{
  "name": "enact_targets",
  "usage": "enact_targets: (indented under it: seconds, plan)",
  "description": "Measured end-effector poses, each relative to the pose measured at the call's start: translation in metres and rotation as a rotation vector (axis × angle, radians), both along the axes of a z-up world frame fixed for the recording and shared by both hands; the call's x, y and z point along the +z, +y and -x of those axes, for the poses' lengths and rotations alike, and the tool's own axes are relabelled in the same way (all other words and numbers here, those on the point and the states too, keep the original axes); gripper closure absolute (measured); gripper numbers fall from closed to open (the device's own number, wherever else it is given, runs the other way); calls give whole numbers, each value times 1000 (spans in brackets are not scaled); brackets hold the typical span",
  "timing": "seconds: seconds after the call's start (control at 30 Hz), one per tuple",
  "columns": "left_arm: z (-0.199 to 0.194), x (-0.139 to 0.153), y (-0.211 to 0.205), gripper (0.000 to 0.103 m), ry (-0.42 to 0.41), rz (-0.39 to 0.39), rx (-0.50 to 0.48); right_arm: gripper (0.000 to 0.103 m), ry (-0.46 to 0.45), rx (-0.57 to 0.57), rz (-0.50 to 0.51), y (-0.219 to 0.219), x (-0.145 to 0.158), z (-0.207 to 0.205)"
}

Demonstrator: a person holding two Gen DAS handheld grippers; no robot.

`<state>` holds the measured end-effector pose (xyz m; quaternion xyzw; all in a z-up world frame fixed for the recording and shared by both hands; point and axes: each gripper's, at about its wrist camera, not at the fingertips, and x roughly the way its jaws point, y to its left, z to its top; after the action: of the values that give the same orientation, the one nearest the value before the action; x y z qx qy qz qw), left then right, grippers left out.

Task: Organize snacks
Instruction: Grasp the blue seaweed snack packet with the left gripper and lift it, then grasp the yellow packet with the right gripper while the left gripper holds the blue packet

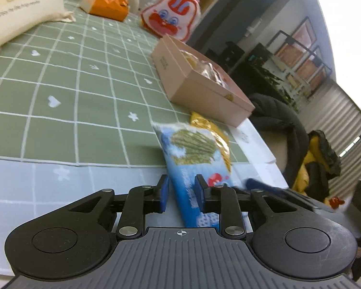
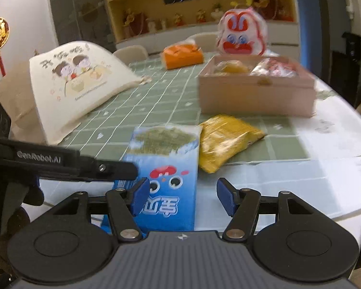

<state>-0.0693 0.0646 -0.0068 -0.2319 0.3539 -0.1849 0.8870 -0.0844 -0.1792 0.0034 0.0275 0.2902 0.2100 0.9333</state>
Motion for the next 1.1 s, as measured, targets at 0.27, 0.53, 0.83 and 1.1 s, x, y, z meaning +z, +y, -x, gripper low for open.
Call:
enact_targets:
  seconds: [0.27, 0.53, 0.83, 1.1]
  plan:
    - [-3, -4, 0, 75, 14, 16, 11, 54, 47, -69, 27, -16, -10, -9]
    - [-4, -15, -13, 69, 15, 132, -67, 56, 23, -52, 39, -9, -12, -5]
    - [-6, 2, -32, 82, -57, 70, -78, 55, 20, -41, 46, -10, -11, 0]
    - [2, 5, 23, 84, -163, -19, 159, 21, 0, -161, 2, -14, 7, -17]
